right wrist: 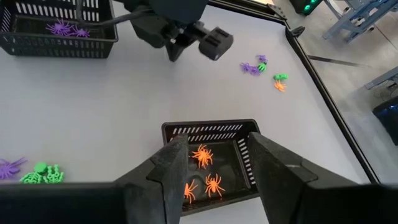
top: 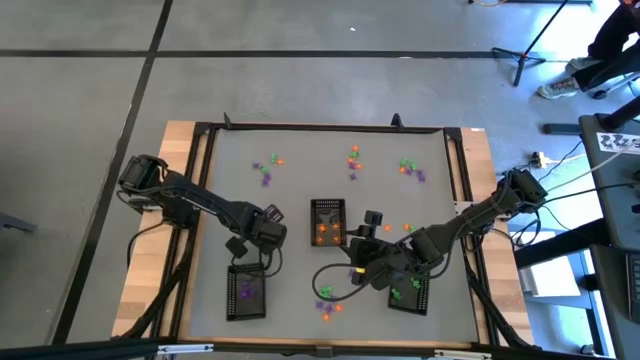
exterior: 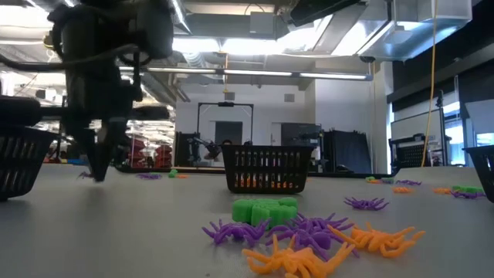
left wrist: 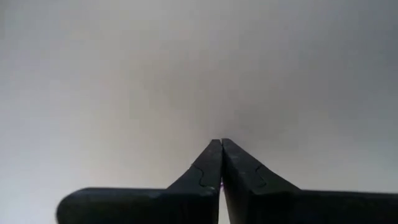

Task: Sort Halloween decoration
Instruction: Put the violet spider toy into the bottom left black bin

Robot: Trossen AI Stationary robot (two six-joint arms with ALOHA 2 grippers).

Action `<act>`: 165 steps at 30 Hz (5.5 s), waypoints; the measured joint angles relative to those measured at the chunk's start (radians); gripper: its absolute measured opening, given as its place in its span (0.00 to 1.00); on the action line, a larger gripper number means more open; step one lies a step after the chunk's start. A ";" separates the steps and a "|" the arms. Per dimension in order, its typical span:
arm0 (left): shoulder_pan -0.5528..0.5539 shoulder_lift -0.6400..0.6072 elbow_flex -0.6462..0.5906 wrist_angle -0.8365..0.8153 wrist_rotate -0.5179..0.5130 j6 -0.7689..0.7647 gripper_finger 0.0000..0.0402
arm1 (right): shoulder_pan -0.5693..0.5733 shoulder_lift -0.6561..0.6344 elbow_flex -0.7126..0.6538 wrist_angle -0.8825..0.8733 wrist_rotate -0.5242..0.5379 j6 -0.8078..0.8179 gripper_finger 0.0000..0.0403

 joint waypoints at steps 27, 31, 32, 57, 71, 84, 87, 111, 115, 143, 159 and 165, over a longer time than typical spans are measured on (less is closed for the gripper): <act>-0.351 -0.117 0.250 -0.023 0.338 -0.711 0.00 | 0.000 0.000 0.000 0.014 -0.018 0.008 0.41; -0.375 -0.117 0.250 -0.023 0.281 -0.784 0.00 | 0.000 0.000 0.000 0.027 -0.019 0.005 0.41; -0.376 -0.116 0.250 -0.023 0.277 -0.788 0.00 | 0.000 0.000 0.000 0.028 -0.019 0.004 0.41; -0.419 -0.175 0.157 0.251 -0.102 -0.752 0.14 | 0.000 0.000 0.000 -0.066 -0.348 0.102 0.41; -0.354 -0.558 -0.384 1.084 -0.392 -0.827 0.04 | -0.001 0.044 -0.050 -0.166 -0.398 0.292 0.41; -0.275 -0.561 -0.420 1.167 -0.393 -0.725 0.04 | -0.040 0.228 -0.094 -0.078 -0.548 0.318 0.41; -0.260 -0.561 -0.420 1.161 -0.394 -0.726 0.04 | -0.056 0.262 -0.094 -0.072 -0.578 0.321 0.41; -0.260 -0.560 -0.420 1.154 -0.392 -0.723 0.04 | -0.060 0.282 -0.093 -0.018 -0.621 0.293 0.02; -0.260 -0.560 -0.420 1.153 -0.392 -0.723 0.04 | -0.060 0.282 -0.093 -0.018 -0.619 0.293 0.03; -0.260 -0.560 -0.420 1.135 -0.384 -0.693 0.04 | -0.060 0.279 0.188 -0.011 -0.332 -0.005 0.00; -0.261 -0.518 -0.421 1.110 -0.276 -0.739 0.28 | -0.102 0.278 0.221 0.199 -0.255 -0.201 0.00; -0.233 -0.467 -0.421 1.118 -0.265 -0.779 0.35 | -0.120 0.278 0.221 0.226 -0.266 -0.228 0.00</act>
